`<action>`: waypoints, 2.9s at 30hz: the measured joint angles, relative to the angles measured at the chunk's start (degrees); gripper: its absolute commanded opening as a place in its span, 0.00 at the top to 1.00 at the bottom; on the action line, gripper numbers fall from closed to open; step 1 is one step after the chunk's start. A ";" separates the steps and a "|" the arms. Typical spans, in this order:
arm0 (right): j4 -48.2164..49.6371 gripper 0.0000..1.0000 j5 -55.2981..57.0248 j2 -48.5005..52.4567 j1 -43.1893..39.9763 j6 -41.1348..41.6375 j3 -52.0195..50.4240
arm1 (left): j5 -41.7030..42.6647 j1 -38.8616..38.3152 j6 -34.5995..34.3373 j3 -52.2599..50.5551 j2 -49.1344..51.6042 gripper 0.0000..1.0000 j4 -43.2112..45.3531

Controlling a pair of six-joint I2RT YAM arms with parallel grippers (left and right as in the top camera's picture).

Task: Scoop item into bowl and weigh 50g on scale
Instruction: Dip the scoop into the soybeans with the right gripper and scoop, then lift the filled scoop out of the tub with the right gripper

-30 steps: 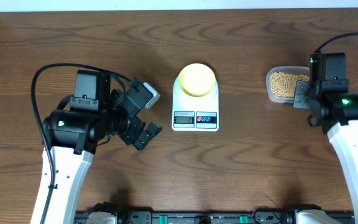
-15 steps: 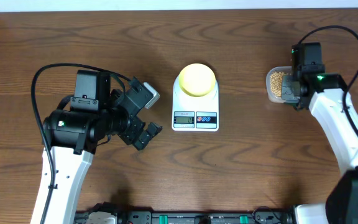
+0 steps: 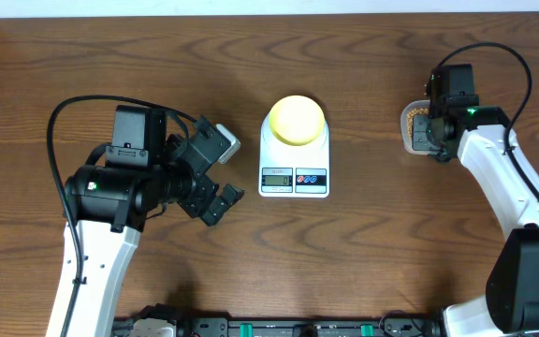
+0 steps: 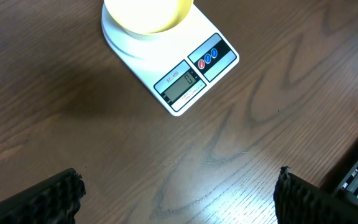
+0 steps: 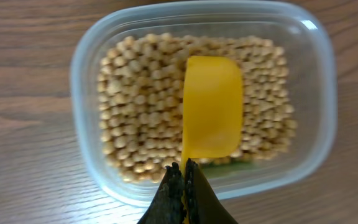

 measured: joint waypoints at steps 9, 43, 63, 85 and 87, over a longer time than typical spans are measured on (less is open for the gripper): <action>0.02 0.99 -12.48 0.02 -5.84 0.33 0.04 | 0.00 0.00 0.00 0.00 0.00 0.00 0.00; 2.71 0.99 -41.07 0.13 -22.03 11.30 -3.43 | 0.00 0.00 0.00 0.00 0.00 0.00 0.00; 2.51 0.99 -52.89 0.15 -27.56 11.50 -3.52 | 0.00 0.00 0.00 0.00 0.00 0.00 0.00; 2.47 0.99 -65.09 0.15 -30.16 11.50 -3.52 | 0.00 0.00 0.00 0.00 0.00 0.00 0.00; 2.47 0.99 -65.57 0.15 -30.23 11.50 -3.52 | 0.00 0.00 0.00 0.00 0.00 0.00 0.00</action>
